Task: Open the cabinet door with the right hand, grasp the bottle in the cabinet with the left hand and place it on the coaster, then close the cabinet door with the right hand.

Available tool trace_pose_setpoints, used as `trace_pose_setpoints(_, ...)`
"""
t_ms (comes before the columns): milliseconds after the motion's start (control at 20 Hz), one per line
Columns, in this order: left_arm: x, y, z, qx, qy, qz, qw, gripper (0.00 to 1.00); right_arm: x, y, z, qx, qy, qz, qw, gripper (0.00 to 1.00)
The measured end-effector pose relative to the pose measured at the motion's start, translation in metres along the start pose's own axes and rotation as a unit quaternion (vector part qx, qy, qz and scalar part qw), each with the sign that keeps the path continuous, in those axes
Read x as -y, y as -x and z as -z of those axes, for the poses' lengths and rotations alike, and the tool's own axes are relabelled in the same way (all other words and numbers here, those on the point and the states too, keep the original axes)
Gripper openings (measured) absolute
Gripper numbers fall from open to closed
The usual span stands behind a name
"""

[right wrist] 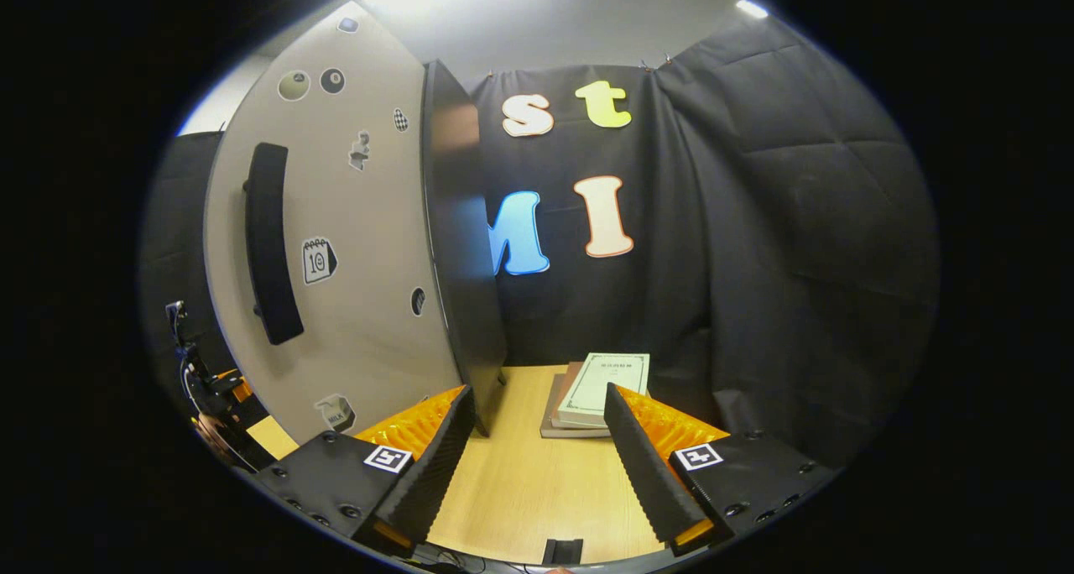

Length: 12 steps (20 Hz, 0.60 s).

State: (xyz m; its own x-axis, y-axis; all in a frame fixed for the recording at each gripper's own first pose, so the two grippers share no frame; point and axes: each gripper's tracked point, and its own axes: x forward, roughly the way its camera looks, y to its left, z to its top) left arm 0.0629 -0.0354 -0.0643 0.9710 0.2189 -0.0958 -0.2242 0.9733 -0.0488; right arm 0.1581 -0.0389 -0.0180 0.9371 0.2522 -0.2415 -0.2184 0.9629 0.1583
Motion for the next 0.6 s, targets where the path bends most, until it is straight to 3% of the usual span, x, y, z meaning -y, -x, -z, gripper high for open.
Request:
trace_pose_setpoints(150, 0.019, 0.011, -0.039, 0.010, 0.000, 0.027, 1.000, 0.86, -0.015, -0.001, -0.014, 0.018, -0.022, -0.025, 0.999, 0.98)
trace_pose_setpoints(200, 0.021, 0.014, -0.048, 0.013, -0.007, 0.028, 0.999, 0.84, -0.023, -0.001, -0.020, 0.024, -0.031, -0.035, 0.999, 0.93)
trace_pose_setpoints(250, 0.021, 0.017, -0.055, 0.020, -0.013, 0.027, 0.999, 0.84, -0.029, 0.000, -0.026, 0.028, -0.037, -0.041, 0.998, 0.98)
trace_pose_setpoints(600, 0.019, 0.027, -0.066, 0.039, -0.037, 0.058, 0.997, 0.86, -0.062, 0.005, -0.071, 0.073, -0.032, -0.037, 0.996, 0.98)
